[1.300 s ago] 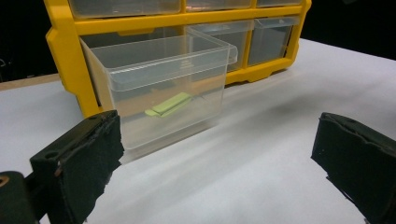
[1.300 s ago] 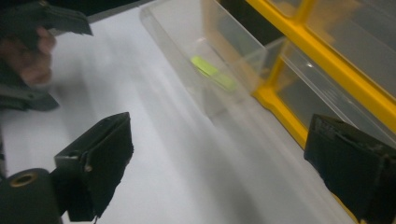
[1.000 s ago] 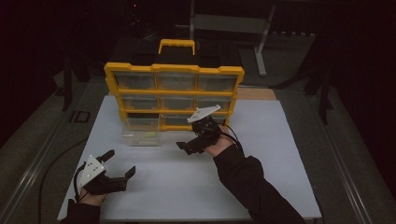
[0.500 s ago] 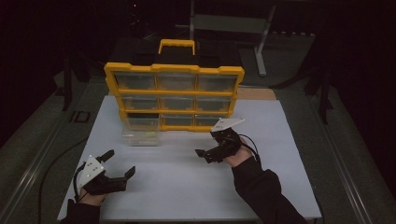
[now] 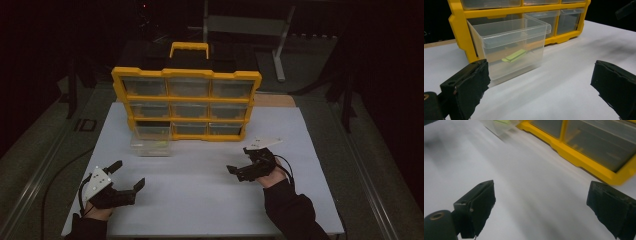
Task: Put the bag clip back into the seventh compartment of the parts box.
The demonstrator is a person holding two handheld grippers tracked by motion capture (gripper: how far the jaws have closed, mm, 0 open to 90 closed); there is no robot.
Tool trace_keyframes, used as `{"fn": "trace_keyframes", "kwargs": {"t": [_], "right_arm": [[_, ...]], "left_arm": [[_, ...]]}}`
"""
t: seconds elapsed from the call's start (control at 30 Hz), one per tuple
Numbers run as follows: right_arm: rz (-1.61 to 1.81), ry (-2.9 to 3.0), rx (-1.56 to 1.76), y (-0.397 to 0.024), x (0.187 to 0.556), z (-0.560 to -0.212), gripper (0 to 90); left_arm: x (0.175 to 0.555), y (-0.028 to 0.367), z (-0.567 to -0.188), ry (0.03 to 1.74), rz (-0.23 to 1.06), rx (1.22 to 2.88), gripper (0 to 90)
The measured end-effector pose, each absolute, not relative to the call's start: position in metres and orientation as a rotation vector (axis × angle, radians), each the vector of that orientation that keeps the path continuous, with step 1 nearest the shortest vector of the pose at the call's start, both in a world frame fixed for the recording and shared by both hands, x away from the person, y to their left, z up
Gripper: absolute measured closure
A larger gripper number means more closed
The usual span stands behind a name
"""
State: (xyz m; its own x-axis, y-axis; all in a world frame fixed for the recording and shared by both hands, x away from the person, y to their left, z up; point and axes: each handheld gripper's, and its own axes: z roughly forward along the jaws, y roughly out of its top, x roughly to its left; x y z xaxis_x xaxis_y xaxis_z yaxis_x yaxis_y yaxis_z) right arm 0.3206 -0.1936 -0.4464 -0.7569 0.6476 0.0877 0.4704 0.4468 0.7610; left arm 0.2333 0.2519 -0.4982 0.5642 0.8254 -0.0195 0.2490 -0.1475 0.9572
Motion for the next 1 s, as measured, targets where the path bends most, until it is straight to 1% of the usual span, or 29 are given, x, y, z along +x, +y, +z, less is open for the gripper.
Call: {"fn": "trace_keyframes", "kwargs": {"t": [0.6,0.63,0.83,1.0], "right_arm": [[1.192,2.455,1.055,-0.241,0.303,-0.473,8.3],[1.187,2.454,1.059,-0.243,0.302,-0.474,10.6],[1.131,2.408,1.069,-0.254,0.292,-0.481,10.5],[1.157,2.388,1.086,-0.266,0.286,-0.486,10.6]], "left_arm": [[0.233,0.251,-0.498,0.903,0.648,1.694,1.3],[0.233,0.251,-0.498,0.903,0.649,1.695,1.3],[0.233,0.251,-0.498,0.903,0.650,1.696,1.3],[0.233,0.251,-0.499,0.901,0.650,1.698,1.3]]}}
